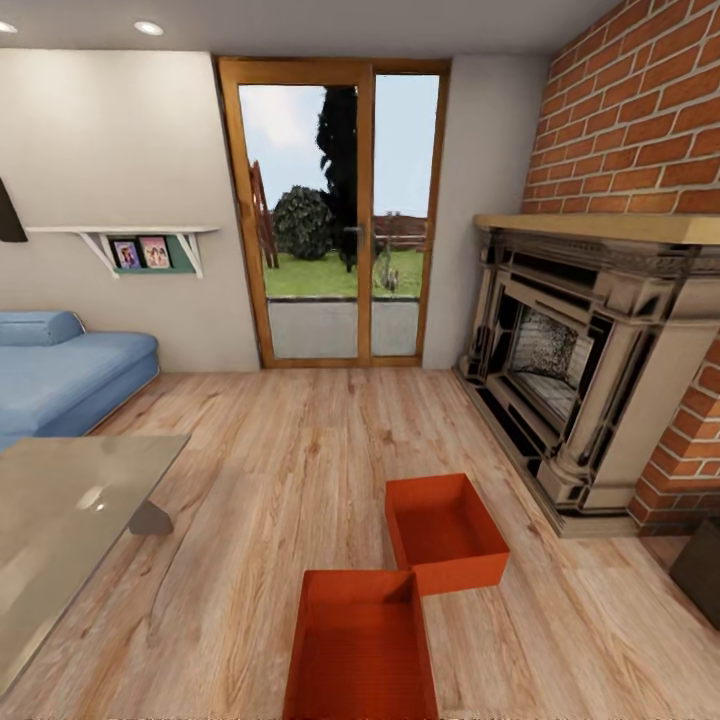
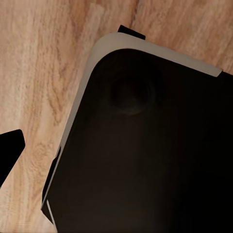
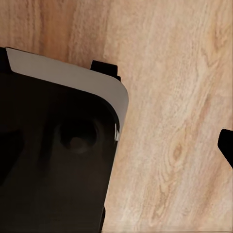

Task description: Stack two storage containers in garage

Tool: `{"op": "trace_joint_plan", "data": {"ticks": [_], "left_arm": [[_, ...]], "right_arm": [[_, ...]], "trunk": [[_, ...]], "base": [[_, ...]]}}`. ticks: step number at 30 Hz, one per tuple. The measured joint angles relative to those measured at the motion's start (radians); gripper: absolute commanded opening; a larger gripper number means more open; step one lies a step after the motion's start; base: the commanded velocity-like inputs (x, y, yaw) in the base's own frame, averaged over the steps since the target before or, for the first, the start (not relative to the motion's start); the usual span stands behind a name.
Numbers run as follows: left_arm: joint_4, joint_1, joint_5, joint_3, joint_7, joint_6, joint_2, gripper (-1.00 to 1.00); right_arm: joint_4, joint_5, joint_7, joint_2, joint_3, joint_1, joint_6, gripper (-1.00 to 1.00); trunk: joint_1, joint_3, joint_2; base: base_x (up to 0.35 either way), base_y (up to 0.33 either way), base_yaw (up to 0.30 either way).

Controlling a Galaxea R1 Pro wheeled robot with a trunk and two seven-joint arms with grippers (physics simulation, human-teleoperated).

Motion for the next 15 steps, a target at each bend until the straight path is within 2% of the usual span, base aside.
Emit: {"op": "trace_joint_plan", "data": {"ticks": [15], "left_arm": [[-0.005, 0.000, -0.002, 0.002, -0.001, 0.000, -0.003, 1.00]], "right_arm": [[0.000, 0.000, 0.000, 0.001, -0.001, 0.000, -0.001, 1.00]], "trunk": [[0.000, -0.024, 0.000]], "base": [[0.000, 0.000, 0.000]]}}
